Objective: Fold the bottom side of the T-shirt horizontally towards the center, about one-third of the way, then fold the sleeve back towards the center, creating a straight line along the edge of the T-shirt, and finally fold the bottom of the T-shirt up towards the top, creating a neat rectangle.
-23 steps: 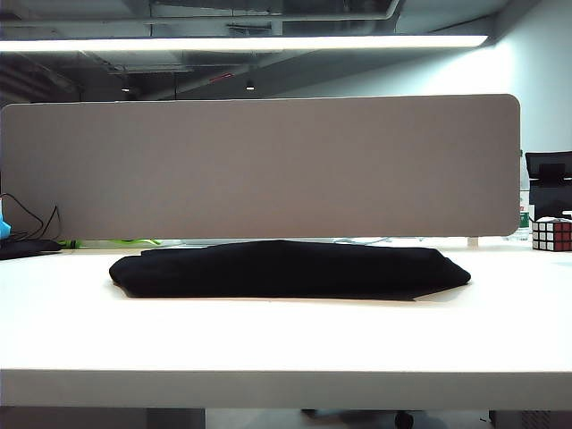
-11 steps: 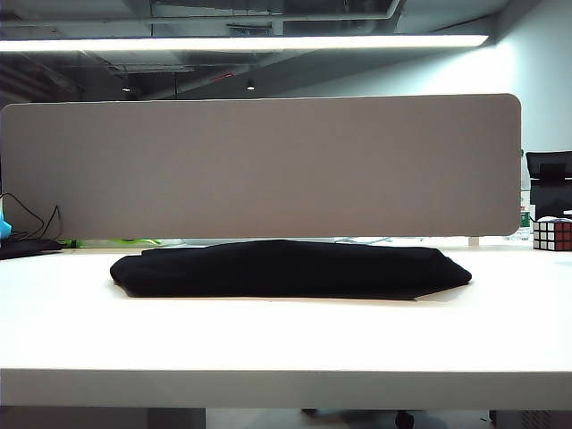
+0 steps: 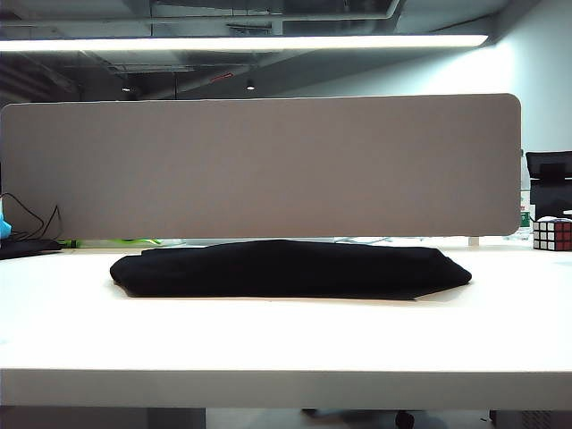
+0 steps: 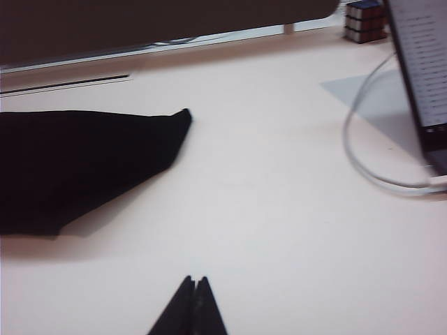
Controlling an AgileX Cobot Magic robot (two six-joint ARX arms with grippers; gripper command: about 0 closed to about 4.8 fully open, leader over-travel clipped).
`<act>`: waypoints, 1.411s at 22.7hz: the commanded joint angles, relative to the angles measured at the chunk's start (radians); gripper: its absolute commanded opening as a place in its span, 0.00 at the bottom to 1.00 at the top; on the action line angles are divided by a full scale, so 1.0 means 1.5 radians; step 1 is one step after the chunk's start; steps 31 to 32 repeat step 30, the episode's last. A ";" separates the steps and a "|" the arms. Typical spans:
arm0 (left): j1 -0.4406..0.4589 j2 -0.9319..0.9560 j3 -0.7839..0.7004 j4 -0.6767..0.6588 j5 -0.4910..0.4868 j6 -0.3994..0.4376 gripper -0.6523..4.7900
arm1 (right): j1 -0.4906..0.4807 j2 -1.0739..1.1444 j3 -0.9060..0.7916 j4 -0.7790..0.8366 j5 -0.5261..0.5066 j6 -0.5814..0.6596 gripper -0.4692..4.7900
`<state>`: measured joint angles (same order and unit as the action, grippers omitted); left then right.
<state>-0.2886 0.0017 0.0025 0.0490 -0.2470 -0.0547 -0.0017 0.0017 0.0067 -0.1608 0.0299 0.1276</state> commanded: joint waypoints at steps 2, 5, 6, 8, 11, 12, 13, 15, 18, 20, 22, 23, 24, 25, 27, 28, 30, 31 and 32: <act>0.000 0.000 0.003 0.014 -0.002 0.025 0.11 | -0.002 -0.002 -0.004 0.030 0.024 -0.004 0.09; 0.000 0.000 0.003 0.016 -0.002 0.032 0.11 | -0.002 -0.002 -0.004 0.041 0.026 -0.012 0.09; 0.000 0.000 0.003 0.017 -0.002 0.032 0.11 | -0.002 -0.002 -0.004 0.042 0.026 -0.019 0.09; 0.000 0.000 0.003 0.021 -0.001 0.032 0.11 | -0.002 -0.002 -0.004 0.041 0.026 -0.021 0.09; 0.000 0.000 0.003 0.009 0.000 0.032 0.11 | -0.002 -0.002 -0.004 0.041 0.026 -0.020 0.09; 0.000 0.000 0.003 0.007 0.000 0.031 0.11 | -0.002 -0.002 -0.004 0.042 0.026 -0.020 0.09; 0.000 0.000 0.003 0.006 0.000 0.032 0.11 | -0.002 -0.002 -0.004 0.043 0.026 -0.020 0.09; 0.000 0.000 0.003 0.006 0.000 0.032 0.11 | -0.002 -0.002 -0.004 0.038 0.026 -0.020 0.09; 0.000 0.000 0.003 0.006 0.000 0.032 0.11 | -0.002 -0.002 -0.004 0.038 0.026 -0.020 0.09; 0.000 0.000 0.003 0.006 0.000 0.032 0.11 | -0.002 -0.002 -0.004 0.038 0.026 -0.020 0.09; 0.000 0.000 0.003 0.006 0.000 0.032 0.11 | -0.002 -0.002 -0.004 0.038 0.026 -0.020 0.09; 0.000 0.000 0.003 0.006 0.000 0.031 0.11 | -0.002 -0.002 -0.004 0.038 0.026 -0.020 0.09; 0.000 0.000 0.003 0.006 0.000 0.032 0.11 | -0.002 -0.002 -0.004 0.038 0.026 -0.020 0.09; 0.000 0.000 0.003 0.006 0.000 0.032 0.11 | -0.002 -0.002 -0.004 0.038 0.026 -0.020 0.09; 0.000 0.000 0.003 0.006 0.000 0.032 0.11 | -0.002 -0.002 -0.004 0.038 0.026 -0.020 0.09; 0.000 0.000 0.003 0.006 0.000 0.032 0.11 | -0.002 -0.002 -0.004 0.038 0.026 -0.020 0.09; 0.000 0.000 0.003 0.006 0.000 0.032 0.11 | -0.002 -0.002 -0.004 0.038 0.026 -0.020 0.09; 0.000 0.000 0.003 0.006 0.000 0.032 0.11 | -0.002 -0.002 -0.004 0.038 0.026 -0.020 0.09; 0.000 0.000 0.003 0.006 0.000 0.032 0.11 | -0.002 -0.002 -0.004 0.038 0.026 -0.020 0.09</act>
